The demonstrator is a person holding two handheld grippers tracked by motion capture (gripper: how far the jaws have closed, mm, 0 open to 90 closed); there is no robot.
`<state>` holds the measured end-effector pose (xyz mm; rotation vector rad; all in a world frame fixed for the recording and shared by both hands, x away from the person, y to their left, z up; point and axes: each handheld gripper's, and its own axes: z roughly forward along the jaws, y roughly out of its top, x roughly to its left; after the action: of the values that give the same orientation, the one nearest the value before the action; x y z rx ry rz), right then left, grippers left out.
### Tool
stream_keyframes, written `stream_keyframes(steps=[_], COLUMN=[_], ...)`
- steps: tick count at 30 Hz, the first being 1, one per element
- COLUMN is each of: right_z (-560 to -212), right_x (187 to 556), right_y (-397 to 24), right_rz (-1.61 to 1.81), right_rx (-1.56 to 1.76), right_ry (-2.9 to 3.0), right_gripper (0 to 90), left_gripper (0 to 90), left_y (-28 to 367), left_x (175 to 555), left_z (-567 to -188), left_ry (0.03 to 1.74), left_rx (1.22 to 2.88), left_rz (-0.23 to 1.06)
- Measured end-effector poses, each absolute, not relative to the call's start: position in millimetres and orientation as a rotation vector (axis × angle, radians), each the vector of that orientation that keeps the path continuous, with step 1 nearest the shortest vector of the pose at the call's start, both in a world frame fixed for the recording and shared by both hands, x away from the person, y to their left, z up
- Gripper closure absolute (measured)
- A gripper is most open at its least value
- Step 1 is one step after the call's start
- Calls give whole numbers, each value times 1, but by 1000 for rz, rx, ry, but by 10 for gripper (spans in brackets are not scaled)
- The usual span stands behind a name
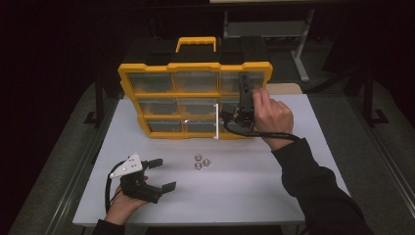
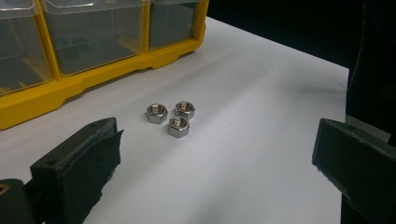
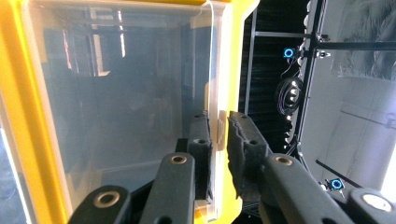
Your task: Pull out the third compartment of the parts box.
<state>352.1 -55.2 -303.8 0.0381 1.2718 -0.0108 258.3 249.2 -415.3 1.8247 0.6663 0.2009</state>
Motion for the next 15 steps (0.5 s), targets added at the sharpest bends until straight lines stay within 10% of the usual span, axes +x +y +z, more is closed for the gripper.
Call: stream_keyframes(steps=[15], right_z=[-305], right_x=[353], right_y=[-56], right_rz=[-15], right_rx=[28], right_ry=[1267], right_gripper=[814], left_gripper=[5], left_y=[250], left_x=[257], left_z=[-415], left_ry=[672], left_rx=[1823], left_rz=[202])
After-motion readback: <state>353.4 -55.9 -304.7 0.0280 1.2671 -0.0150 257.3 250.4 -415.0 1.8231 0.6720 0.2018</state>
